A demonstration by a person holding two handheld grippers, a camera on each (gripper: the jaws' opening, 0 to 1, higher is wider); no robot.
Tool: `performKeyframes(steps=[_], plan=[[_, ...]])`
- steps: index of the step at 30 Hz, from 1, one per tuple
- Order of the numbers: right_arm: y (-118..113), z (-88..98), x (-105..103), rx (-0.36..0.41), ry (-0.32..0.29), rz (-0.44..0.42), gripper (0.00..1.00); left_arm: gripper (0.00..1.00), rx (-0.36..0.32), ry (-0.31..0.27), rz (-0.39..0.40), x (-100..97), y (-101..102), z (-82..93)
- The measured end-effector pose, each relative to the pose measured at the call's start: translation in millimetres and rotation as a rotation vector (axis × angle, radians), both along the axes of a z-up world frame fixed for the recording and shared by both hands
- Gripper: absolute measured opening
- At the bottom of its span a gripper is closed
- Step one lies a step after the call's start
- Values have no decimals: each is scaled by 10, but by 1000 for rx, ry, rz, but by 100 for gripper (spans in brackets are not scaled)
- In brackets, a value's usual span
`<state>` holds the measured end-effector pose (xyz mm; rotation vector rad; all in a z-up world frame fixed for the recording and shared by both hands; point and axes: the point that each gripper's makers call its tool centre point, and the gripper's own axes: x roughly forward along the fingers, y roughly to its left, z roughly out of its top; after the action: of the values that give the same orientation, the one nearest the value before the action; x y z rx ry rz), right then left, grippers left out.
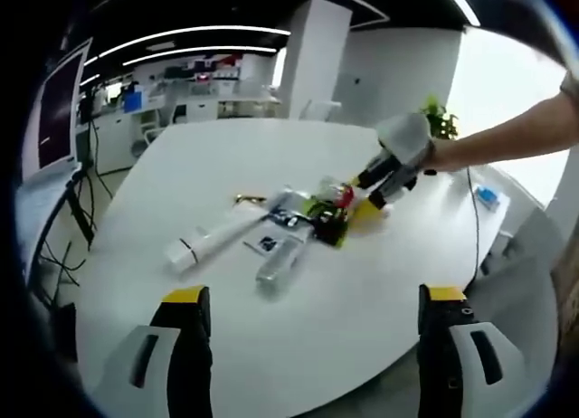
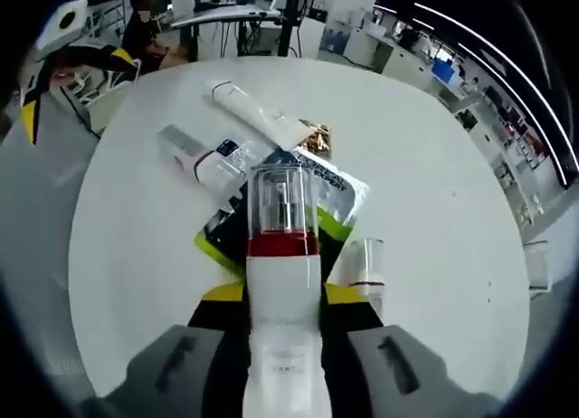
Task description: Arrange the skincare products in the storage area until every visible bottle or jar stands upright without overlapping.
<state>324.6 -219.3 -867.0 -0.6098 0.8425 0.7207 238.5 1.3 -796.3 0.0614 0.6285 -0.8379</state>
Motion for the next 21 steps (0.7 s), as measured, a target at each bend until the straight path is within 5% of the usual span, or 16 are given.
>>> performKeyframes(steps=[21], plan=[[-134, 424, -586, 154, -163, -252, 28, 92, 27, -55, -96, -128, -151, 224]])
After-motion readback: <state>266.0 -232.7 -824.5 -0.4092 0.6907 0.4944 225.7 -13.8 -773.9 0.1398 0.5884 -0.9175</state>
